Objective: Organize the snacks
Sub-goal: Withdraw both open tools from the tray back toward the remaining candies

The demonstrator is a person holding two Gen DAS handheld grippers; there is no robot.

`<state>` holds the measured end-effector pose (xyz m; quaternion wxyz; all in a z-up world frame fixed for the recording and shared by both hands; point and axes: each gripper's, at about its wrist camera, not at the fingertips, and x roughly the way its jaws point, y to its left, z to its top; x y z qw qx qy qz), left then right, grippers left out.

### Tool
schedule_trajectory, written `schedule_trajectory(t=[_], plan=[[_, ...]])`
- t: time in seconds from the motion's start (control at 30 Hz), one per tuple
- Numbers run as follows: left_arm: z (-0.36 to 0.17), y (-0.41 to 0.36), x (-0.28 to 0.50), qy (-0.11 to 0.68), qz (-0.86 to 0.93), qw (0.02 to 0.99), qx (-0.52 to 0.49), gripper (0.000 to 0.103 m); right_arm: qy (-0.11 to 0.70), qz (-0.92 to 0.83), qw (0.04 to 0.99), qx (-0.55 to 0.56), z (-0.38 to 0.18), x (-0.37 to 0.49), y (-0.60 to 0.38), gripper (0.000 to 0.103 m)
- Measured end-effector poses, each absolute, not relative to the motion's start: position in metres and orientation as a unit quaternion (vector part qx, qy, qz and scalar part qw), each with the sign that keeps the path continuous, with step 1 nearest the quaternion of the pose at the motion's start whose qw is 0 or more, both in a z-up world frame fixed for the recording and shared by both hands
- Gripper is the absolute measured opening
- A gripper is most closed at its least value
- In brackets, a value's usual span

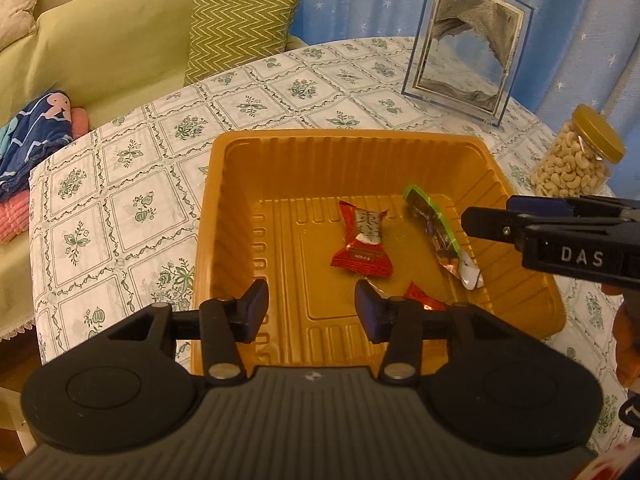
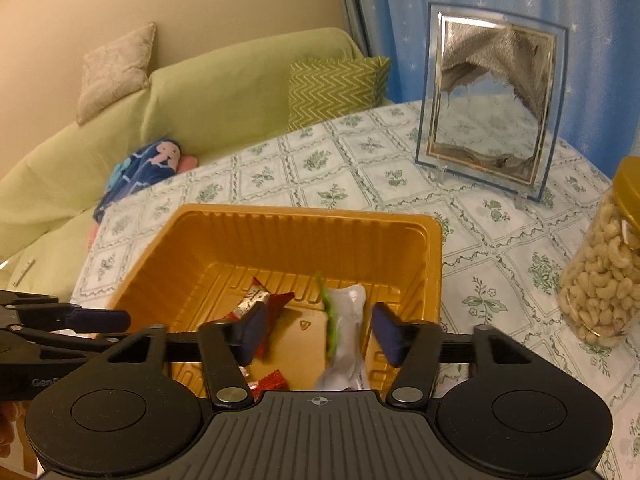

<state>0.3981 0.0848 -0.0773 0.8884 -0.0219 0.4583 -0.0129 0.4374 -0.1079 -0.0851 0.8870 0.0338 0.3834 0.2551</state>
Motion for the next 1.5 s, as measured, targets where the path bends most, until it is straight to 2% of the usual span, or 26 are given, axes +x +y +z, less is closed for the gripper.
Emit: schedule_trajectory(t=[0.5,1.5], plan=[[-0.049,0.063,0.347,0.447,-0.022,0.894,-0.033,0.051,0.39,0.247,0.886,0.052,-0.062,0.37,-0.15,0.061],[-0.043,0.003,0.16,0.472,-0.006,0.88,-0.054,0.052,0.43,0.259,0.863,0.059,-0.058,0.188,-0.225,0.061]])
